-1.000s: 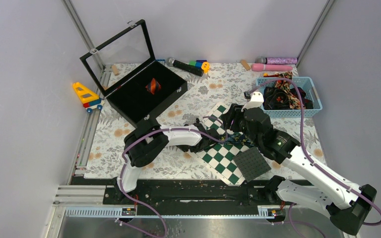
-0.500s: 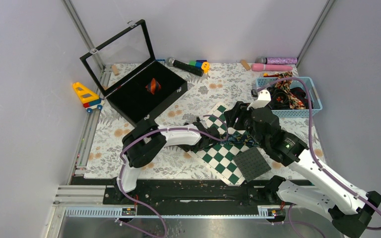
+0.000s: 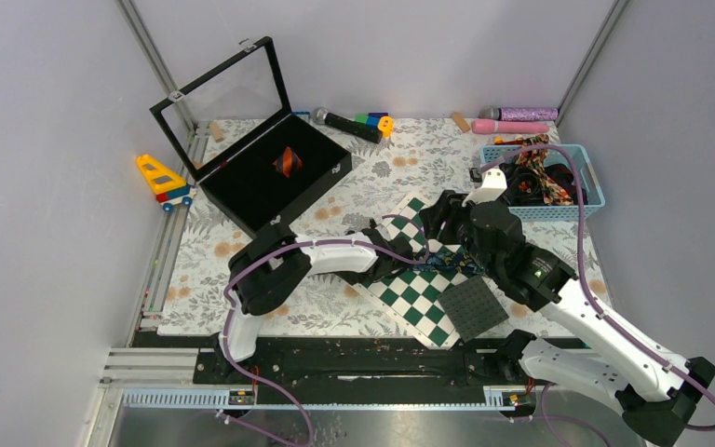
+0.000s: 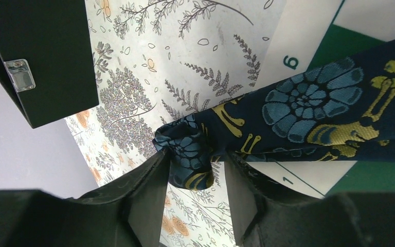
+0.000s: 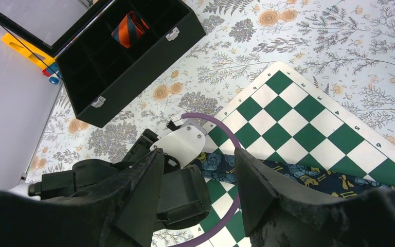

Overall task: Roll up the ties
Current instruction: Roll the tie at the center of the board.

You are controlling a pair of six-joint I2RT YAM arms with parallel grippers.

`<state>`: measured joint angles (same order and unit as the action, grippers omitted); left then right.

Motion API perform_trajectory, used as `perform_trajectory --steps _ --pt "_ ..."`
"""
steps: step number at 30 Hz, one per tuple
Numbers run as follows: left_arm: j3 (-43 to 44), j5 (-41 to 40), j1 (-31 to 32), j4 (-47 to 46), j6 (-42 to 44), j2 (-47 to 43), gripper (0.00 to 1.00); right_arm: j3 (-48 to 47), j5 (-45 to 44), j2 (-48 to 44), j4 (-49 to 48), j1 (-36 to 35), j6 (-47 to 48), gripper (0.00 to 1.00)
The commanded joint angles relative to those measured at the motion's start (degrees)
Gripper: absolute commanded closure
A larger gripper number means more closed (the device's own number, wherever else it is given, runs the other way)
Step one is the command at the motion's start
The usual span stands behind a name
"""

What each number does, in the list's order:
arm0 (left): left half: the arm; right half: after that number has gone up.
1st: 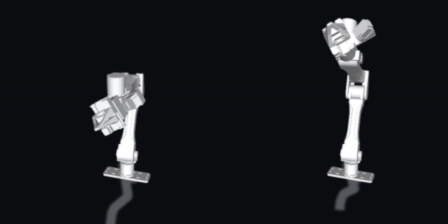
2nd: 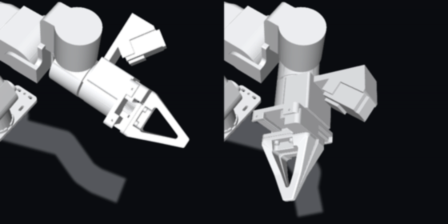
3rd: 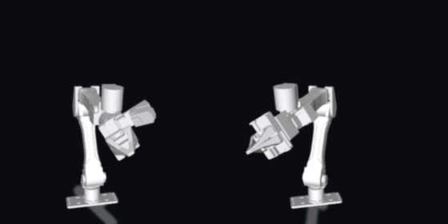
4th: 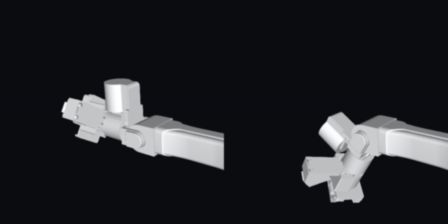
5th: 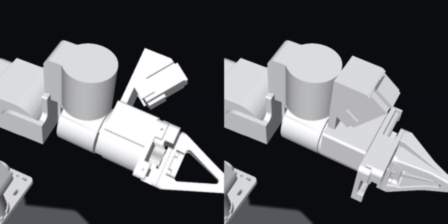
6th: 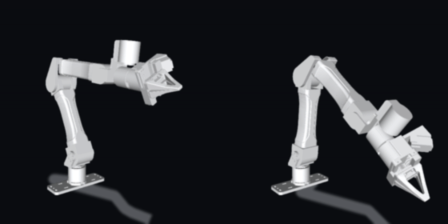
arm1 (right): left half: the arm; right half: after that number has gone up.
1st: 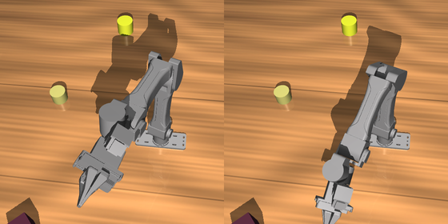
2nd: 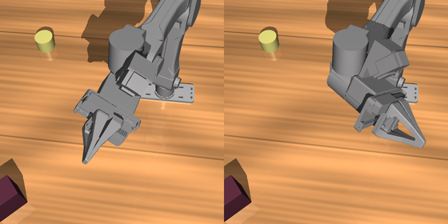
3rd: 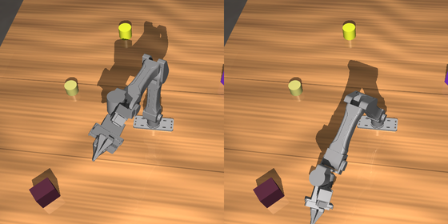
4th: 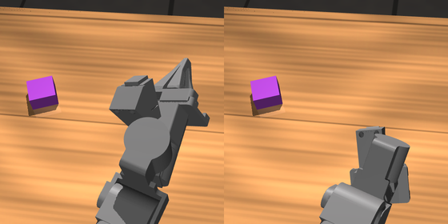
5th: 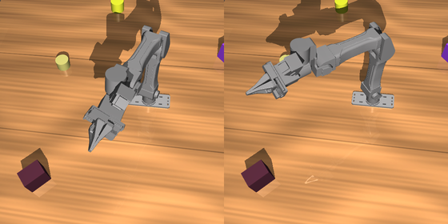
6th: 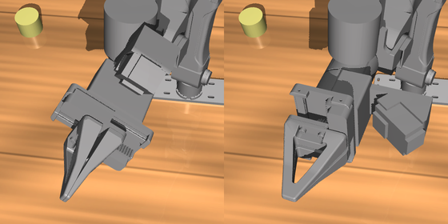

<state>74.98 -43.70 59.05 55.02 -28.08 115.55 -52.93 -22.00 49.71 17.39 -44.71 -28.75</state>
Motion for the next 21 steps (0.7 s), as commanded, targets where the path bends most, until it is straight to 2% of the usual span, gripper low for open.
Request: perform_trajectory --steps 1,21 --pt "2.0 1.0 0.4 -2.0 -1.0 -3.0 0.53 -1.2 -1.9 -0.1 -0.9 0.4 -0.2 0.4" --pt "4.0 -2.1 0.4 0.6 -0.8 -4.5 0.49 -1.5 -2.8 0.3 -1.0 0.4 0.1 0.4"
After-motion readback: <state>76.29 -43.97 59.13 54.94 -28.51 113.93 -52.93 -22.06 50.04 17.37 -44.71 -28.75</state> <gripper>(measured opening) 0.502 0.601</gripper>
